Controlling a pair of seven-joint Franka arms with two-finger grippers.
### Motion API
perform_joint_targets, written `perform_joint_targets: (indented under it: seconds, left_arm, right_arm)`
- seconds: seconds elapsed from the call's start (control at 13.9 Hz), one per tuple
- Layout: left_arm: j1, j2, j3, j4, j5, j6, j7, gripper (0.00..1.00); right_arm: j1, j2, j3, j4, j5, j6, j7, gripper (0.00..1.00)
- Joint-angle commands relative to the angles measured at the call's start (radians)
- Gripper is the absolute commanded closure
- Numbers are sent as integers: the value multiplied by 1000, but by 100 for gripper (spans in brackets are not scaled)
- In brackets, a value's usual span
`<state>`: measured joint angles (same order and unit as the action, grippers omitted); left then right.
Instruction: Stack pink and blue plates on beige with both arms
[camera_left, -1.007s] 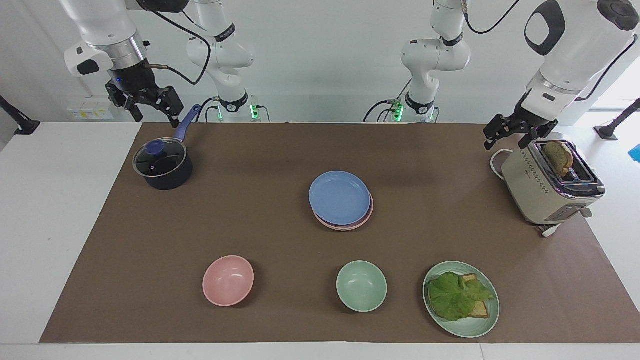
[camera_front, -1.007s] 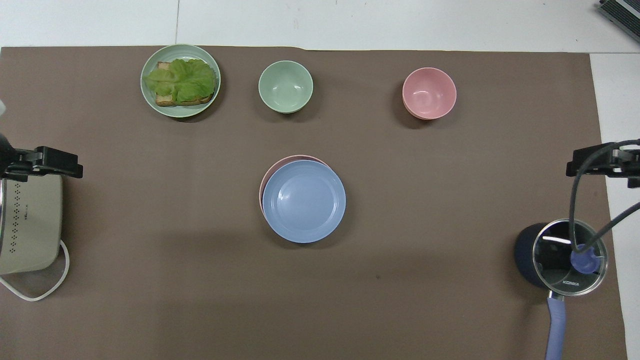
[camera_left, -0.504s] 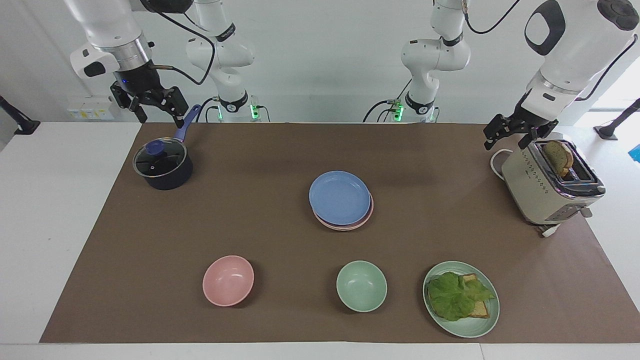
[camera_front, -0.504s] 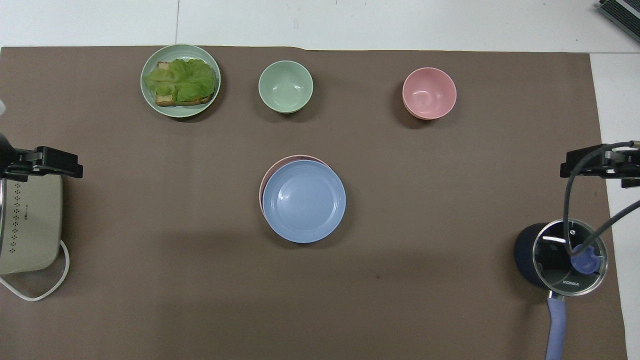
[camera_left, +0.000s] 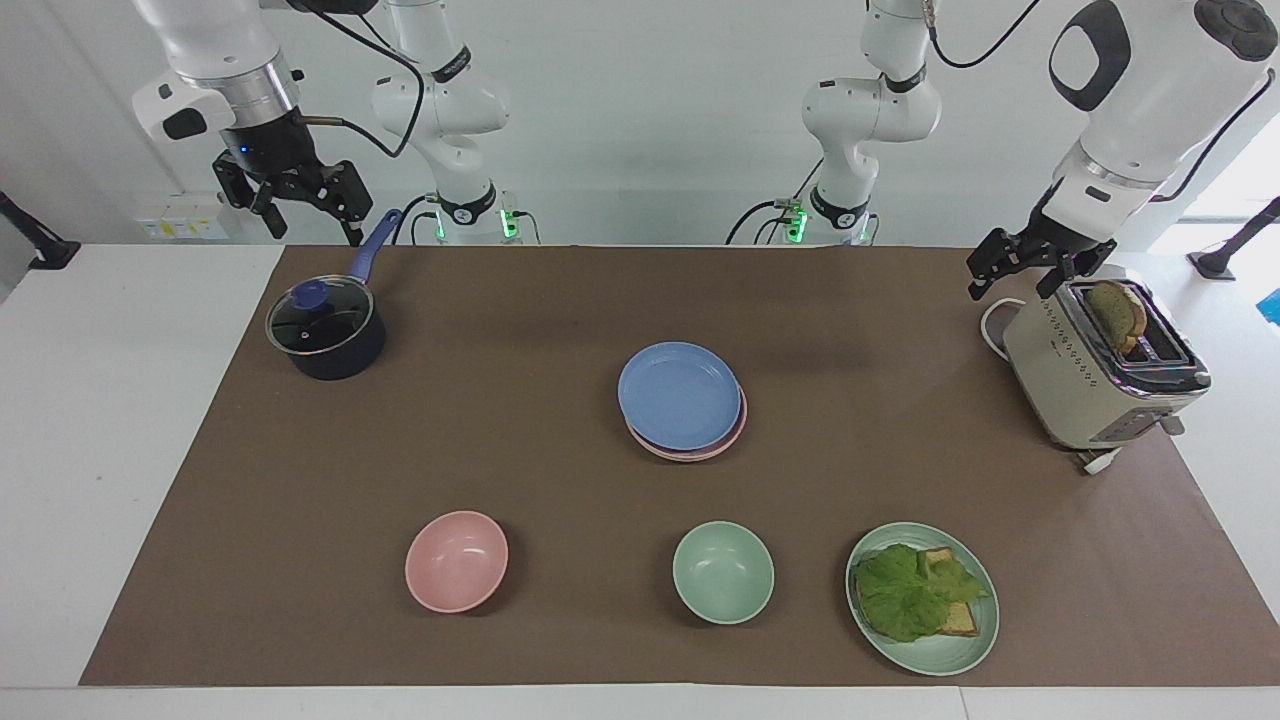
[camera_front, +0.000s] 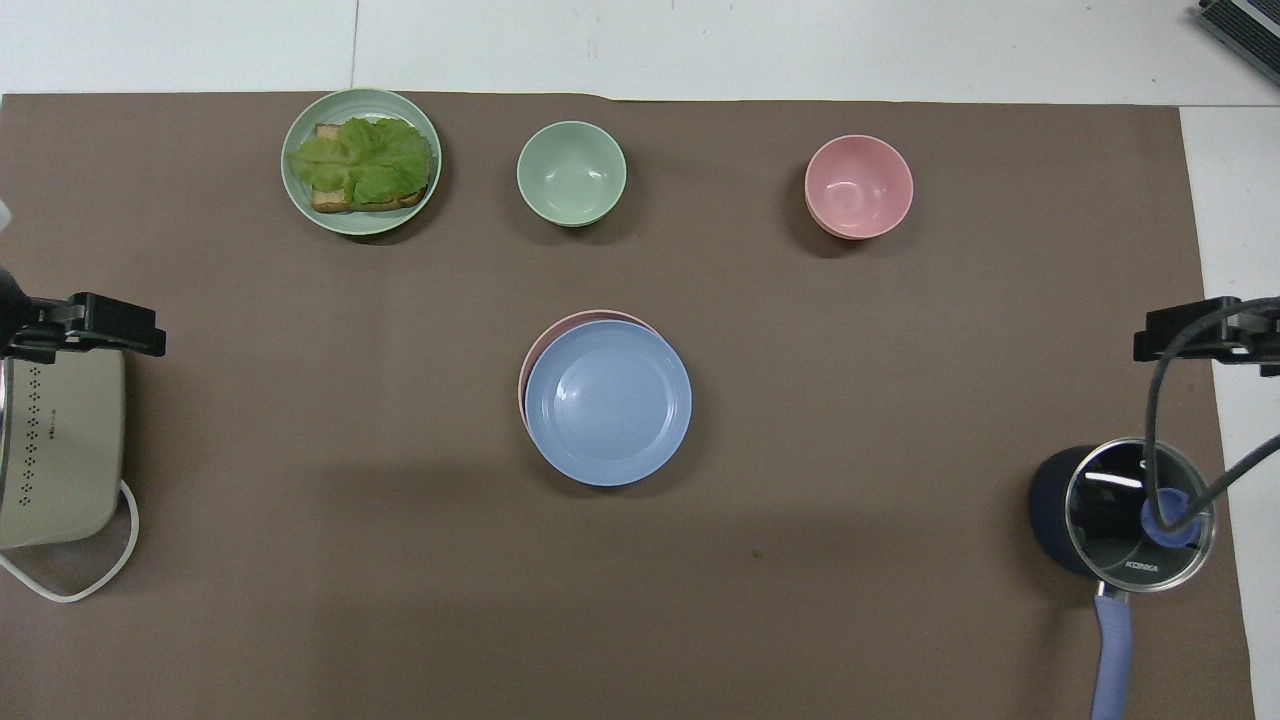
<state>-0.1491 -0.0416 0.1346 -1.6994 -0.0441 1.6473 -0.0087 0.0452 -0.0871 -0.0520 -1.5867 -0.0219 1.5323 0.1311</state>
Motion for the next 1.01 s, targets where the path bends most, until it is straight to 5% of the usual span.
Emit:
perform_joint_targets:
  seconds: [0.0,0.94]
  left_arm:
    - [6,-6,-6,3,18,-12,9,0]
    - [6,-7,-6,3,18,-14,9,0]
  right_arm:
    - [15,-19,-11,-15,-24,-18,-36,0]
    - [12,-11,-11,10,-13,-75,-50,0]
